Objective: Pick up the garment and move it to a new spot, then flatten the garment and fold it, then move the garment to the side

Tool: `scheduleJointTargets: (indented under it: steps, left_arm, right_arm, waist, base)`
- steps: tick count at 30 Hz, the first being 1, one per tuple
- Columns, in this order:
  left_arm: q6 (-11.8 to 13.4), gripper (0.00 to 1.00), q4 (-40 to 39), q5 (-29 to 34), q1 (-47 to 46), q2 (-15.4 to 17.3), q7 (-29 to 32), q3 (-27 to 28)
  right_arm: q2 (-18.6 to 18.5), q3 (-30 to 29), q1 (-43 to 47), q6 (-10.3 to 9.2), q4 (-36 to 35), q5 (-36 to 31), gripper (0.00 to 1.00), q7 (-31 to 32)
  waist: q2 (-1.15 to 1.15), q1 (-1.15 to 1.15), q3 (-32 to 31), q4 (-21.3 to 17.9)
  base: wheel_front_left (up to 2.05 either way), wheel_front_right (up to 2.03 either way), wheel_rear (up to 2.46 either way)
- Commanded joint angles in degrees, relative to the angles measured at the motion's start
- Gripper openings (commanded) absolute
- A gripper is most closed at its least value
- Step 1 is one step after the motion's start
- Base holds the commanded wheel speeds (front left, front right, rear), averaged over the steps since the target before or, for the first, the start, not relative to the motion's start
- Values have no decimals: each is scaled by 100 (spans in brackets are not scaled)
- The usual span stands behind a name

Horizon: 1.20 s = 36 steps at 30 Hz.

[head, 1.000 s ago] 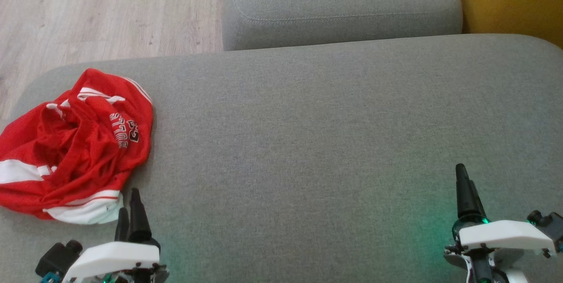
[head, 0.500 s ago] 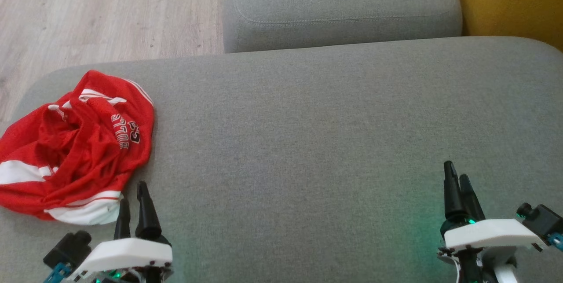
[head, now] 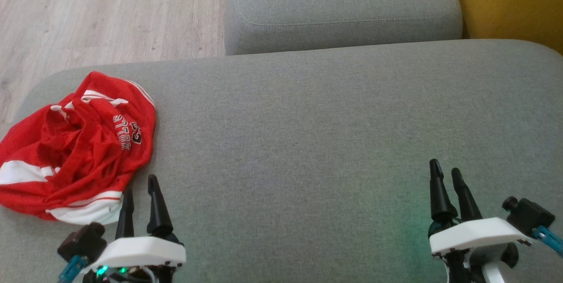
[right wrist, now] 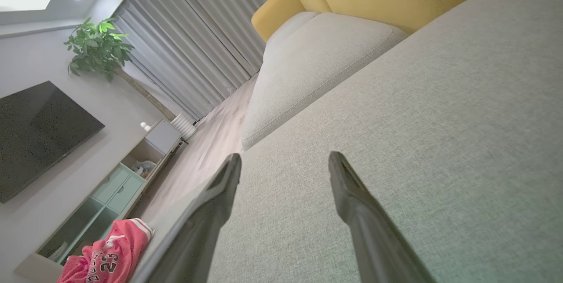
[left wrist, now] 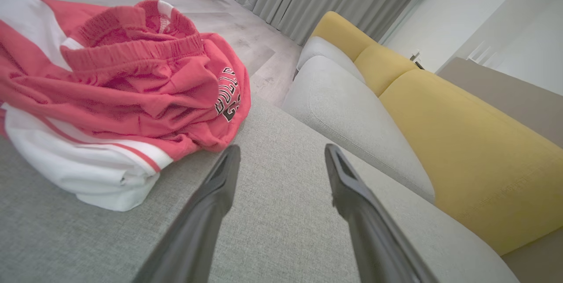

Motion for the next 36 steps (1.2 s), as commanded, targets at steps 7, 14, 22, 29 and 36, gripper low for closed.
scheduleJointTargets:
  steps: [7,14,22,29,36]
  left_arm:
    - [74,100,-329,696,-199,60,-180,-49]
    - [57,100,-442,1220,-208,64,-297,-151]
    - [76,100,-458,1754,-189,67,-432,-240]
    - [153,100,-420,2270,-180,71,-550,-321]
    - [211,100,-390,2773,-172,74,-668,-388]
  right_arm:
    - [-63,217,-279,-3,-251,-643,100,-189]
    - [-67,307,-297,-3,-274,-1153,100,-306]
    - [-71,400,-306,-3,-284,-1792,100,-441]
    - [-75,443,-309,-4,-270,-2332,100,-559]
    - [-79,458,-295,-4,-214,-2878,100,-677]
  waist:
    - [0,0,-2,9]
    - [0,0,-14,17]
    - [0,0,-38,24]
    - [0,0,-69,16]
    - [0,0,-102,-2]
  base:
    - [0,0,0]
    - [0,0,0]
    - [0,0,0]
    - [0,0,0]
    - [0,0,0]
